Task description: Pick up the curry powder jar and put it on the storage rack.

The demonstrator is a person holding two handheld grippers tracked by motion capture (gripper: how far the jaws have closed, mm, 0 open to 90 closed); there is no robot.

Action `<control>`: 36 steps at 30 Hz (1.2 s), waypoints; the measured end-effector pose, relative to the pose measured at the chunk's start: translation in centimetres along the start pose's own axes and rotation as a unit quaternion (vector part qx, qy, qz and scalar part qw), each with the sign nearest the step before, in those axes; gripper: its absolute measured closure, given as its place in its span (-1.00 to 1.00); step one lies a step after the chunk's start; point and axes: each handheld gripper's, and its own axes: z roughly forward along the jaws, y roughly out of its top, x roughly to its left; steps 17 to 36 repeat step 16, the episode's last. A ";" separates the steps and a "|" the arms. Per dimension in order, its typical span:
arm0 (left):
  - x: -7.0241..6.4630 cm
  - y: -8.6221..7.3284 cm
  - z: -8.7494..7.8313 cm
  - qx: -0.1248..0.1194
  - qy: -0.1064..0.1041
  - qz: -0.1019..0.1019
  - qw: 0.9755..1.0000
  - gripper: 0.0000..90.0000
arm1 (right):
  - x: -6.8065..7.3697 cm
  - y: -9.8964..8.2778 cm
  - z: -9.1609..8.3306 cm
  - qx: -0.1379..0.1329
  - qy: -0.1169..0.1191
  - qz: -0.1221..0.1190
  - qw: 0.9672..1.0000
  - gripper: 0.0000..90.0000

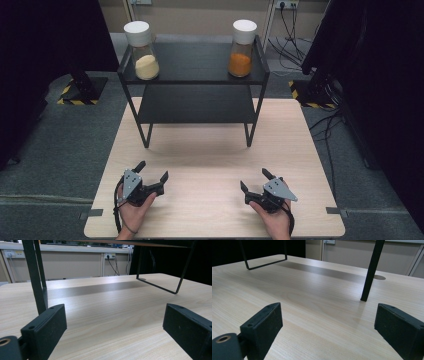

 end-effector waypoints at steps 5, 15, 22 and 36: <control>0.0 0.0 0.0 0.000 0.000 0.000 1.000 -0.89 | 0.0 0.0 0.0 -0.001 0.000 -0.001 1.000 -0.81; 0.0 0.0 0.0 0.001 0.000 -0.001 1.000 -0.90 | 0.0 -0.1 -0.1 -0.003 0.000 -0.001 1.000 -0.81; 0.0 0.1 0.0 0.002 0.000 -0.001 1.000 -0.89 | 0.0 -0.1 -0.1 -0.003 0.000 0.000 1.000 -0.81; 0.0 0.1 0.0 0.002 0.000 -0.001 1.000 -0.89 | 0.0 -0.1 -0.1 -0.003 0.000 0.000 1.000 -0.81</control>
